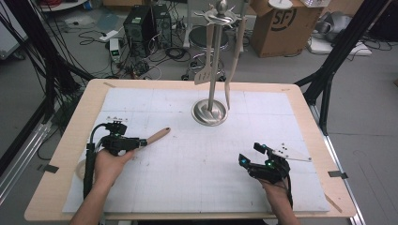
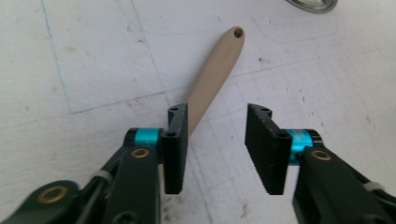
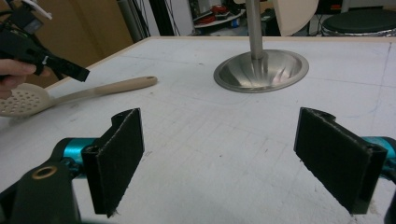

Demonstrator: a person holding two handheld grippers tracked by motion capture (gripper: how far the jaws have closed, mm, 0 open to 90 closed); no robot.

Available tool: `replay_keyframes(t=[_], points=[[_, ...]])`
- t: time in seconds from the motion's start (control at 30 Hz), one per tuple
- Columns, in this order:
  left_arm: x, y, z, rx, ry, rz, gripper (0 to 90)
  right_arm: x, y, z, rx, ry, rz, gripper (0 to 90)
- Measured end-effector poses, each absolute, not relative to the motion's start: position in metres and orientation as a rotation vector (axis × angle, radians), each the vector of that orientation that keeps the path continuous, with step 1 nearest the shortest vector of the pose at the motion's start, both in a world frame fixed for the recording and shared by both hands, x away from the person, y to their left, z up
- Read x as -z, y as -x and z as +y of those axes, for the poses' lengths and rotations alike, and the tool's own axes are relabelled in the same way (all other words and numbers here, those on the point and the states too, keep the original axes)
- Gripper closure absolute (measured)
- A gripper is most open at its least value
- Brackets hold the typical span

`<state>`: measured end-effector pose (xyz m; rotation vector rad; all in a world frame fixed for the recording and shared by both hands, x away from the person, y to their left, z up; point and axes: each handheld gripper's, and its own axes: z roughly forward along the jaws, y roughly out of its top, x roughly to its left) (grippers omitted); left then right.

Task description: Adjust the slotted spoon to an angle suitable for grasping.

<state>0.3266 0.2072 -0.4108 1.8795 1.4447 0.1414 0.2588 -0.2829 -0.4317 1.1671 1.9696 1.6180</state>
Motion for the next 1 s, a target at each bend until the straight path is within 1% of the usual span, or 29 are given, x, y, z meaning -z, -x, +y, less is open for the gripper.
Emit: replay_keyframes(t=[0.07,0.13,0.23,0.4,0.57,0.77,1.0], points=[[0.41,-0.325,0.212,-0.154,-1.894,1.441,52.1,0.432,-0.259,-0.283,-1.616,-1.161,1.971,15.0],[0.411,-0.325,0.215,-0.127,-1.903,1.43,50.8,0.432,-0.259,-0.282,-1.616,-1.161,1.971,15.0],[0.413,-0.324,0.219,-0.113,-1.939,1.424,50.2,0.432,-0.259,-0.282,-1.614,-1.164,1.977,15.0],[0.423,-0.323,0.23,-0.097,-1.902,1.481,47.7,0.432,-0.259,-0.282,-1.61,-1.162,1.976,15.0],[0.429,-0.322,0.24,-0.065,-1.853,1.497,46.8,0.432,-0.259,-0.281,-1.611,-1.162,1.978,15.0],[0.43,-0.322,0.245,-0.014,-1.86,1.46,42.5,0.432,-0.259,-0.281,-1.619,-1.161,1.975,15.0],[0.432,-0.324,0.25,0.028,-1.848,1.446,43.4,0.433,-0.259,-0.28,-1.613,-1.165,1.978,15.0]])
